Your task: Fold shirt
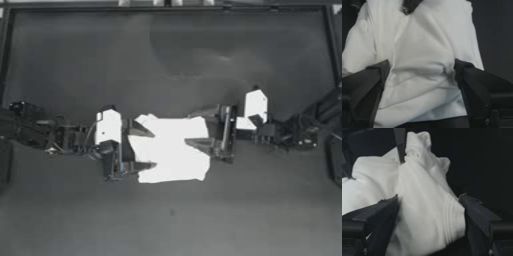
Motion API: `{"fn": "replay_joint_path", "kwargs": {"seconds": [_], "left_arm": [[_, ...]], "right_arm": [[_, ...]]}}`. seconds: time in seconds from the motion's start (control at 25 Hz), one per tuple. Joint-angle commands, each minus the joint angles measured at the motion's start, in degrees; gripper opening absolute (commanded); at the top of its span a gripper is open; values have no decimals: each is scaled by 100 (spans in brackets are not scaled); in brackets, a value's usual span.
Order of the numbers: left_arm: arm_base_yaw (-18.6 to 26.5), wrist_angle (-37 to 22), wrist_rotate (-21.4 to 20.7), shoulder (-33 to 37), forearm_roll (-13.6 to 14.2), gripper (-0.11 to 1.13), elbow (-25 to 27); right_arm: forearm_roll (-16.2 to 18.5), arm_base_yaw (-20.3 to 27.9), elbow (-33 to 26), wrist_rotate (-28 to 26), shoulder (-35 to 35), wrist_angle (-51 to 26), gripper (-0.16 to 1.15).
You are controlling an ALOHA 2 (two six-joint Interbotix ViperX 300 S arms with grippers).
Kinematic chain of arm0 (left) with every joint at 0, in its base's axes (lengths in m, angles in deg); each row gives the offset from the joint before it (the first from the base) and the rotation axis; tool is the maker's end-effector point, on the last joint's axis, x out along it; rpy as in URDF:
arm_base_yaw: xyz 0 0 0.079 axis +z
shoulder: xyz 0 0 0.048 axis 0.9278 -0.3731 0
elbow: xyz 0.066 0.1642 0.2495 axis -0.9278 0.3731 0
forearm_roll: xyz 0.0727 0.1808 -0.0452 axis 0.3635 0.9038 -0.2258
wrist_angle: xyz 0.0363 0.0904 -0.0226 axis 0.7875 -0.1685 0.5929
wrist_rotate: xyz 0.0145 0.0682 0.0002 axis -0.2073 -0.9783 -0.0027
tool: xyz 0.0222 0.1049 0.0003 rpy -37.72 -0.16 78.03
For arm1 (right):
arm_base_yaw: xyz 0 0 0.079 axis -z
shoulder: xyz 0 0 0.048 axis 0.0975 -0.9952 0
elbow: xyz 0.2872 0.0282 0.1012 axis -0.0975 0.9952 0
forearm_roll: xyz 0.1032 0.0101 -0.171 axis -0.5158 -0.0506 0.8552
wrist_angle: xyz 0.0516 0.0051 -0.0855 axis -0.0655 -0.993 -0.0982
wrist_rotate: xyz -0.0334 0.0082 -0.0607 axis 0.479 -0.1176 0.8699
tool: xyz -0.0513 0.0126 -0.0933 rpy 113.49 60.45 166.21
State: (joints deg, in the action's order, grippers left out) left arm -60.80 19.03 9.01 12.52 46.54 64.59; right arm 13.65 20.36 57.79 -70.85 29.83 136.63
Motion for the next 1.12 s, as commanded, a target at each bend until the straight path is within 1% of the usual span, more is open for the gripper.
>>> {"fn": "replay_joint_path", "kwargs": {"seconds": [0.04,0.16,0.24,0.4,0.56,0.72,0.88,1.12], "left_arm": [[-18,-35,-44,237,-9,101,-26],[18,-35,-62,448,9,101,-35],[26,-62,-149,606,9,101,-44],[53,-141,-334,923,-18,101,-44],[105,-255,-360,1178,-9,101,-35],[176,-325,-448,1380,-9,101,-26],[290,-325,-571,1459,-9,101,-26],[536,-272,-642,1204,0,101,-44]], "right_arm": [[26,0,18,-9,246,-44,98],[53,9,18,-9,422,-167,98],[97,9,18,-9,633,-369,98],[193,0,-53,18,1099,-1081,98],[334,9,-141,18,1529,-1828,98],[457,0,-202,18,1934,-2373,98],[554,-123,-229,18,2338,-2865,98],[554,-387,-229,35,2971,-3683,98]]}}
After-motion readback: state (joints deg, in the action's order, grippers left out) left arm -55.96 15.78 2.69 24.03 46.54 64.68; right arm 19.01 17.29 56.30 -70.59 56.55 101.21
